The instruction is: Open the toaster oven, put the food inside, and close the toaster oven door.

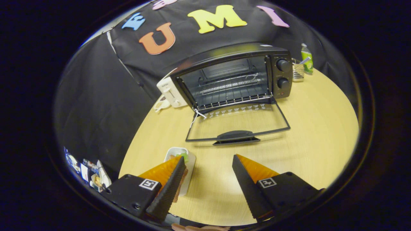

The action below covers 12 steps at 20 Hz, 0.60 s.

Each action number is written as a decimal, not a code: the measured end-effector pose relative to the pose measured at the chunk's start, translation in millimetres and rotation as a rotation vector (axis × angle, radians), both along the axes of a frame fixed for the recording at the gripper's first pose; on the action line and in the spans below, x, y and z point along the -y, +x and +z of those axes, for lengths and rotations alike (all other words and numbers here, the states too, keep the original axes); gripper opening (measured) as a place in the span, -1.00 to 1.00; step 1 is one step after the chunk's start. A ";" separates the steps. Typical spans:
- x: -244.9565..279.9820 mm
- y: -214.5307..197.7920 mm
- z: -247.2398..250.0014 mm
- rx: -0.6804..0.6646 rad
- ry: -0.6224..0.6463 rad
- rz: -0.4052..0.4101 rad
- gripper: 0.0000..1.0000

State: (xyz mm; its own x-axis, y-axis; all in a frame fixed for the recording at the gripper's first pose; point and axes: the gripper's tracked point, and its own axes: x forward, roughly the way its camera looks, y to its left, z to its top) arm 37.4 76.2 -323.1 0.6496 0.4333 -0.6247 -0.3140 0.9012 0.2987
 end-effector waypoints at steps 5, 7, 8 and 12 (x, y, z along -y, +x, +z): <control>-13.5 -19.9 5.6 -0.043 0.084 0.048 0.95; -22.6 -29.5 6.9 -0.073 0.136 0.072 0.95; -26.4 -35.7 3.5 -0.100 0.142 0.091 0.94; -50.0 -64.1 -22.5 -0.256 0.193 0.151 0.93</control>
State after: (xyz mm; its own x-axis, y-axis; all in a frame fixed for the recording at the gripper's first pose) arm -26.7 126.2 -345.6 0.4018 0.6385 -0.6564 -0.3322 0.7696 0.5453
